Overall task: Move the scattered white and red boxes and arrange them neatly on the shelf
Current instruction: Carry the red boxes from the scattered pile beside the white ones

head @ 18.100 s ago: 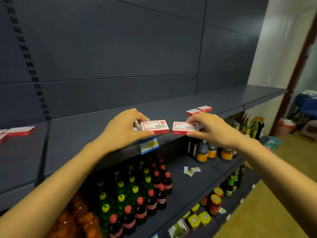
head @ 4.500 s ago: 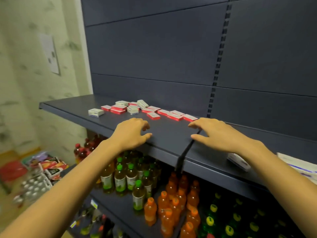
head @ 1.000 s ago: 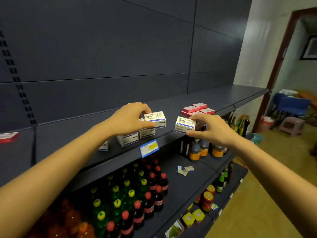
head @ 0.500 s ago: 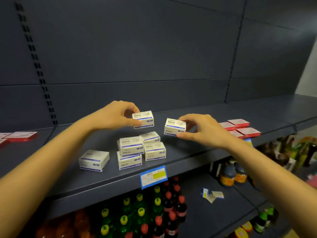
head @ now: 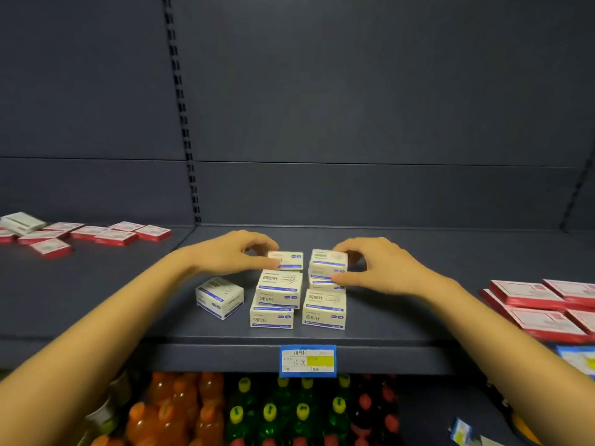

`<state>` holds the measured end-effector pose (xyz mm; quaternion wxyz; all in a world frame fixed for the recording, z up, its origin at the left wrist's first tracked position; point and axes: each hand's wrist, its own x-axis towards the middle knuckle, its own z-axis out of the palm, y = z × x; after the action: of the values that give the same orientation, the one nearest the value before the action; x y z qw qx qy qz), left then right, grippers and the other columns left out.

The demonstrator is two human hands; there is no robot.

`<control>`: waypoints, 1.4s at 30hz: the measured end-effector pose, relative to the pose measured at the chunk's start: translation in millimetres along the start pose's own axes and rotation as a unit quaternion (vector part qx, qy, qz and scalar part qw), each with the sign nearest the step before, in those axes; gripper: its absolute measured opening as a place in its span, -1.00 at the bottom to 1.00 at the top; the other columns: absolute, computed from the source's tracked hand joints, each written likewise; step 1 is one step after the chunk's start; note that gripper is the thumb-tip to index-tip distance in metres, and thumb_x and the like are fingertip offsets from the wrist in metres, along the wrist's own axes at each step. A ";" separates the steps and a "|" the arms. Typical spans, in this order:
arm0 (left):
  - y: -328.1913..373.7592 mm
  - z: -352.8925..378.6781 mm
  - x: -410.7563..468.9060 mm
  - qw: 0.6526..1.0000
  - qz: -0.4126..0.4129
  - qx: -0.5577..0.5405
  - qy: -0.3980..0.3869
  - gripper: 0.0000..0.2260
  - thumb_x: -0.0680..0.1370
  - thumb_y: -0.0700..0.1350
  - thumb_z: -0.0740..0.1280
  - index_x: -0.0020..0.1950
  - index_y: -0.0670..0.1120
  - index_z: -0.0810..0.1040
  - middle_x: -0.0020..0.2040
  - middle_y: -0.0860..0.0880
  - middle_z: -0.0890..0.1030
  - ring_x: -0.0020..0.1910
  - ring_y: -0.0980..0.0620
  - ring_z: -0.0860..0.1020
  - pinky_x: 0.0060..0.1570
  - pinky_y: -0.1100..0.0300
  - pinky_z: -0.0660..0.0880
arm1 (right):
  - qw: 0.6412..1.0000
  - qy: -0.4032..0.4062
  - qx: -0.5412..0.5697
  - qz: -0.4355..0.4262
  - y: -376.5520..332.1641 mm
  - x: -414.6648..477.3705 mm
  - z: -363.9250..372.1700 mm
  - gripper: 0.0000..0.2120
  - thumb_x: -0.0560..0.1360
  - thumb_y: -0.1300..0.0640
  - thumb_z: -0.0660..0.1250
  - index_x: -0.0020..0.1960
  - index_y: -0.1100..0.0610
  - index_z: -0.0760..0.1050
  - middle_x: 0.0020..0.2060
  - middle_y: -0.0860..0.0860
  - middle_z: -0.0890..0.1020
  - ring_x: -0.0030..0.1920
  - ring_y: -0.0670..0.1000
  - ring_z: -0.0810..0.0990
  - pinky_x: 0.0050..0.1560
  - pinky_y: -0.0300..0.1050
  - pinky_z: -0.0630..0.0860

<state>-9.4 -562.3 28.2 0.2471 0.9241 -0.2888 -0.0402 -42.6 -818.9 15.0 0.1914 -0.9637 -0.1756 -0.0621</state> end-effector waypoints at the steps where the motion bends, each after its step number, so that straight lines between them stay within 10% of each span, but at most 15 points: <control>1: 1.3 -0.2 -2.2 1.000 -0.014 -0.001 0.010 -0.67 0.53 0.00 0.27 0.27 -0.04 0.47 0.21 0.05 0.55 0.16 0.12 0.50 0.24 0.18 0.40 | 1.000 -0.019 -0.011 -0.005 1.6 1.0 -0.4 -0.55 0.39 -0.19 0.36 0.22 -0.09 0.42 0.14 -0.15 0.57 0.09 -0.10 0.53 0.14 0.05 0.52; 6: 8.5 -6.3 -22.5 0.994 -0.047 0.023 0.092 -0.69 0.56 -0.03 0.23 0.28 -0.08 0.47 0.25 0.01 0.52 0.17 0.14 0.46 0.08 0.40 0.35 | 0.999 0.005 -0.025 -0.045 -3.1 8.8 -19.6 -0.40 0.38 -0.27 0.30 0.34 -0.05 0.37 0.29 -0.11 0.47 0.26 -0.04 0.44 0.27 0.07 0.41; 16: 4.0 -25.3 -99.8 0.944 -0.179 0.186 0.205 -0.70 0.57 -0.03 0.21 0.24 -0.12 0.49 0.24 -0.09 0.54 0.16 -0.04 0.51 0.17 0.07 0.45 | 0.981 0.006 -0.026 -0.194 -86.4 42.8 -17.4 -0.64 0.51 -0.09 0.24 0.28 -0.06 0.42 0.24 -0.11 0.52 0.23 -0.02 0.49 0.23 0.10 0.44; 42: -190.8 -141.3 -426.4 0.870 -0.356 0.246 0.238 -0.71 0.55 0.04 0.21 0.18 -0.08 0.52 0.17 -0.08 0.58 0.09 -0.03 0.54 0.05 0.04 0.49 | 0.940 -0.063 -0.017 -0.333 -451.2 112.8 161.4 -0.63 0.53 -0.03 0.24 0.30 0.06 0.42 0.23 0.01 0.54 0.17 -0.02 0.52 0.10 -0.15 0.43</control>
<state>-234.6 -129.3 31.0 0.0418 0.9767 0.1266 0.1680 -92.6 -330.0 44.4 0.1316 -0.8550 -0.4975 -0.0643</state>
